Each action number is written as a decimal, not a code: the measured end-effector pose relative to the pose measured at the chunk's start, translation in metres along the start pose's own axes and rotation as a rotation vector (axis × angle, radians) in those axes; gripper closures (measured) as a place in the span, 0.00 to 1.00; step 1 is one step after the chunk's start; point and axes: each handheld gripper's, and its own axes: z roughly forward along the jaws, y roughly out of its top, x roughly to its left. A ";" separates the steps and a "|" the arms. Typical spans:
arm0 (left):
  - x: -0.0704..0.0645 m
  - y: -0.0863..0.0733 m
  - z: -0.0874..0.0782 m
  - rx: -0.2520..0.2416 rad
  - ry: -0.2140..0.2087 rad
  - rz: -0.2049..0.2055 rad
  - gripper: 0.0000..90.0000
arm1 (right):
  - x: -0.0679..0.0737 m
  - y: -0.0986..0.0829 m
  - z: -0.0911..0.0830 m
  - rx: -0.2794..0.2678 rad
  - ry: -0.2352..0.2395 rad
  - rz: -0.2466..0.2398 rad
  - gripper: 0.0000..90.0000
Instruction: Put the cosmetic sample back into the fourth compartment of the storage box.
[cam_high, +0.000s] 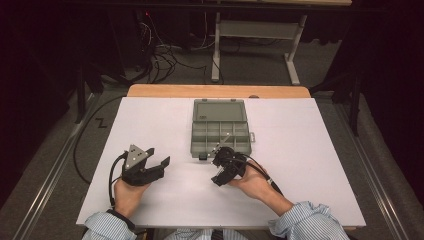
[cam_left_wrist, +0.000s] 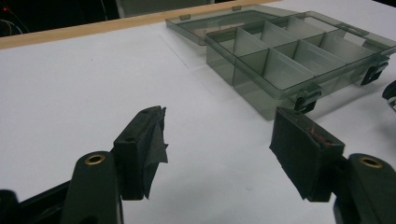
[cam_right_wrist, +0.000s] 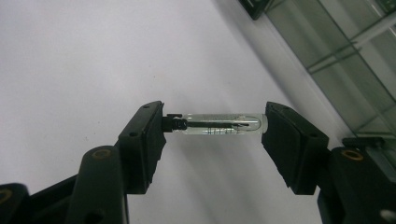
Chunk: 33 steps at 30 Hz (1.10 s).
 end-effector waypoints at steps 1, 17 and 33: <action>0.000 0.000 0.000 0.001 0.000 0.001 0.38 | -0.001 -0.001 -0.001 -0.002 0.003 0.005 0.46; -0.002 0.000 0.000 -0.008 0.007 0.014 0.38 | -0.016 -0.016 -0.023 -0.058 -0.001 0.049 0.46; -0.004 0.000 0.000 -0.006 0.012 0.031 0.38 | -0.028 -0.025 -0.034 -0.077 -0.015 0.063 0.46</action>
